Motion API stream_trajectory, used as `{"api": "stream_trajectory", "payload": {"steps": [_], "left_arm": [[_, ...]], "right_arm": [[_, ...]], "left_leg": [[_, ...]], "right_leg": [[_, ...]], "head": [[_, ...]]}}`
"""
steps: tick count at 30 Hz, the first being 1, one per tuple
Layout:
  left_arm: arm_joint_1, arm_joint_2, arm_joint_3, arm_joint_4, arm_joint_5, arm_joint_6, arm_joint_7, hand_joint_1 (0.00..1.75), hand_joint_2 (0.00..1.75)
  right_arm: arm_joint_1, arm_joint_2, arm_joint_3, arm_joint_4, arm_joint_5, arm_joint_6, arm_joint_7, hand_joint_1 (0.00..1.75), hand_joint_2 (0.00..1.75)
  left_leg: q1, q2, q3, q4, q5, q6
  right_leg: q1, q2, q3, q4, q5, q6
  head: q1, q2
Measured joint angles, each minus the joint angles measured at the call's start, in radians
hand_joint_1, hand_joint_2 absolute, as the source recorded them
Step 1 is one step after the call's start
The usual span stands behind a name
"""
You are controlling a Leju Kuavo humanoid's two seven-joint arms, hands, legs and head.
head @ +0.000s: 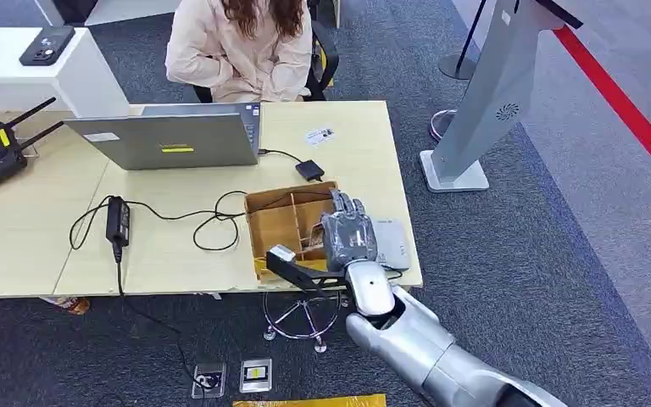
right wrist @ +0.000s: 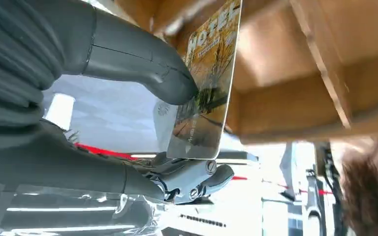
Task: Pass the card to the sensor for recognition and then transmit it.
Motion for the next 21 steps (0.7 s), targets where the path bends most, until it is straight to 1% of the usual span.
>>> {"api": "stream_trajectory", "payload": {"steps": [4, 7, 14, 21], "left_arm": [[0.0, 0.0, 0.0, 0.0, -0.005, 0.0, 0.0, 0.0, 0.0], [0.0, 0.0, 0.0, 0.0, -0.006, -0.001, 0.0, 0.0, 0.0], [0.0, 0.0, -0.006, 0.0, -0.003, -0.001, 0.0, 0.0, 0.0], [0.0, 0.0, -0.008, 0.0, -0.003, -0.001, 0.0, 0.0, 0.0]], "right_arm": [[-0.004, -0.011, 0.0, -0.059, 0.054, 0.003, 0.014, 1.75, 1.75], [-0.027, -0.022, 0.0, -0.127, 0.088, 0.046, 0.027, 1.75, 1.75], [-0.081, -0.035, 0.002, -0.224, 0.111, 0.094, 0.03, 1.75, 1.75], [-0.106, -0.04, 0.008, -0.243, 0.111, 0.104, 0.029, 1.75, 1.75]], "left_leg": [[0.0, 0.0, 0.0, 0.0, 0.0, 0.0], [0.0, 0.0, 0.0, 0.0, 0.0, 0.0], [0.0, 0.001, 0.0, 0.0, 0.0, 0.0], [0.0, 0.001, 0.0, 0.0, 0.0, 0.0]], "right_leg": [[0.0, 0.0, 0.0, 0.0, 0.0, 0.0], [0.0, 0.001, 0.0, 0.0, 0.0, 0.0], [0.0, 0.001, 0.0, 0.0, 0.0, 0.0], [0.0, 0.0, 0.0, 0.0, 0.0, 0.0]], "head": [[0.0, 0.0], [0.0, 0.0], [0.0, 0.0], [0.0, 0.0]]}}
